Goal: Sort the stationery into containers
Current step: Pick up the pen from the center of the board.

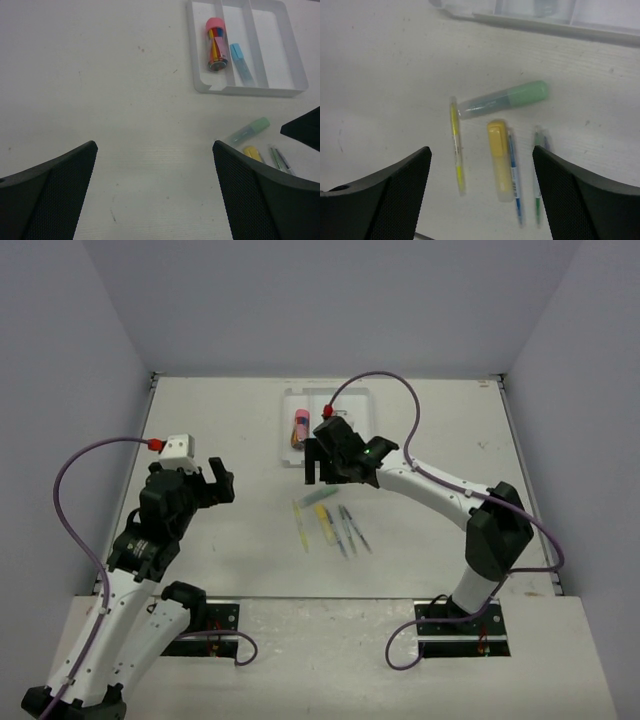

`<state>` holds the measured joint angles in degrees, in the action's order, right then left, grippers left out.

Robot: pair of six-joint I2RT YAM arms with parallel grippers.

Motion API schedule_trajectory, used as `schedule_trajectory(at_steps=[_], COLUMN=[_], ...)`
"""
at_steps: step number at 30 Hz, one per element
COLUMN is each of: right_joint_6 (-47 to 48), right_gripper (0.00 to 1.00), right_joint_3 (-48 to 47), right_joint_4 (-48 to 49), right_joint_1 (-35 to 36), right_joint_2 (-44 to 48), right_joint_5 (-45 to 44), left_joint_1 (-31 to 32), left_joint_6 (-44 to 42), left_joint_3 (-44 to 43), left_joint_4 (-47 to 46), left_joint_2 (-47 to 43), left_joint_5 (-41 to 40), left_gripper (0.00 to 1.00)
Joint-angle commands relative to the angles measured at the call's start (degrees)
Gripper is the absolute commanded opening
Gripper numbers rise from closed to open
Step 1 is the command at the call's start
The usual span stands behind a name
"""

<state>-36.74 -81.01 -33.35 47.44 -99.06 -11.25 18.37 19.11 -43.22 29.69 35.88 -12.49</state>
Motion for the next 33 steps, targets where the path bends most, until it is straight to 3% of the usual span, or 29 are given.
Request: schedule_trajectory(at_steps=[1,6,28,33], right_joint_6=[1.47,3.08,3.25,2.60], right_gripper=[0.64,0.48,0.35,0.18], right_joint_3=[1.20,4.07,6.04,6.22], right_joint_4=[-3.21,-0.91,0.21,-0.43], right_joint_1=[2.80,3.23,5.03,5.59], right_joint_2=[-3.71,-5.57,-14.14,-13.18], right_joint_5=[-1.60,1.79,5.53,3.68], left_joint_1=[0.55,0.70,1.14,1.32], left_joint_6=[-0.04,0.13,0.22,0.31], left_joint_3=[0.03,0.21,0.24,0.33], left_joint_4=[-1.22,-1.25,-1.13,-1.04], left_joint_2=[0.23,-0.73,-1.43,-1.78], left_joint_5=[0.85,0.22,-0.25,-0.43], left_gripper=[1.00,1.00,1.00,1.00])
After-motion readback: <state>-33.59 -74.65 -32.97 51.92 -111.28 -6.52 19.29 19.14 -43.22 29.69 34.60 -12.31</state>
